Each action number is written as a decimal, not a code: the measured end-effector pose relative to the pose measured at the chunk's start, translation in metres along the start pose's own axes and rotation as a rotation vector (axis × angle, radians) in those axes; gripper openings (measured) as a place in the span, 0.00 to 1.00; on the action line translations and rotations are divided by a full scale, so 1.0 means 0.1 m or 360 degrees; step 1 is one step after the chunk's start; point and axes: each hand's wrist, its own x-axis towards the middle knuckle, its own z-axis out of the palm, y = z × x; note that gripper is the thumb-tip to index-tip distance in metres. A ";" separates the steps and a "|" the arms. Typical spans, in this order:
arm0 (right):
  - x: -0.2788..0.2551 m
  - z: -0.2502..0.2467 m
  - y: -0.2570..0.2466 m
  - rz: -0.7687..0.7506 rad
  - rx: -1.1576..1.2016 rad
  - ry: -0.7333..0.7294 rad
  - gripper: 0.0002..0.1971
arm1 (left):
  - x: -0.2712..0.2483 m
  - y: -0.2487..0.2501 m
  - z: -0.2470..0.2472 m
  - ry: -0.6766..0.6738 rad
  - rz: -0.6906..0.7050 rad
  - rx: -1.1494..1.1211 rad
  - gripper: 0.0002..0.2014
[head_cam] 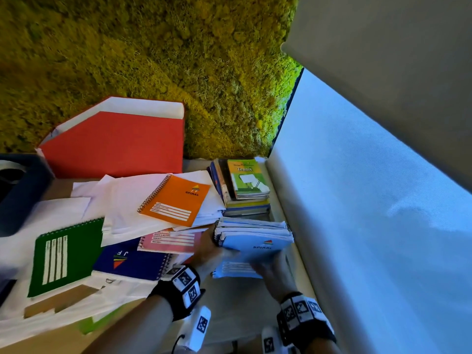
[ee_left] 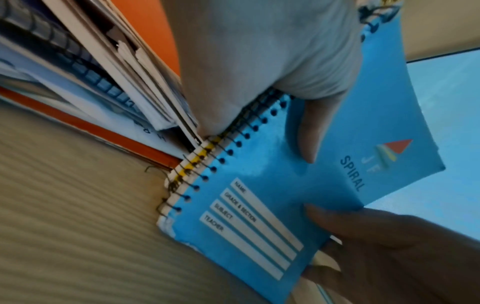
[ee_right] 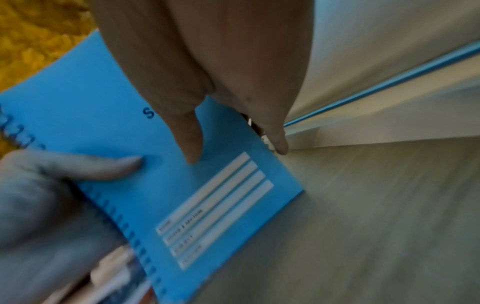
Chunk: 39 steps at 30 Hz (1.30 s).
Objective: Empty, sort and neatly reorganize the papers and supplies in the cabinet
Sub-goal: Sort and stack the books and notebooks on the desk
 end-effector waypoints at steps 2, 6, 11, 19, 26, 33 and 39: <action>0.06 -0.05 -0.08 -0.0052 -0.0001 0.0083 0.33 | 0.05 0.02 0.08 0.0059 0.0034 -0.0045 0.32; 0.16 -0.35 -0.19 -0.0156 0.0089 0.0270 0.24 | 0.10 0.17 0.29 0.0076 0.0096 -0.0174 0.32; 0.19 -0.57 -0.39 -0.0058 0.0263 0.0503 0.34 | 0.17 0.22 0.48 0.0068 0.0084 -0.0021 0.22; 0.42 -0.35 0.07 0.0169 -0.0785 0.0141 0.23 | 0.18 -0.24 0.22 -0.0007 -0.0106 0.0857 0.20; 0.26 0.01 0.12 0.0244 -0.1240 -0.0129 0.25 | 0.16 -0.32 0.01 -0.0076 -0.0225 0.1232 0.13; 0.27 -0.10 0.07 0.0404 -0.1200 -0.0135 0.30 | 0.21 -0.33 0.23 -0.0106 -0.0321 0.1388 0.16; 0.31 -0.20 0.04 0.0361 -0.1168 -0.0163 0.16 | 0.19 -0.24 0.21 -0.0159 -0.0359 0.1010 0.13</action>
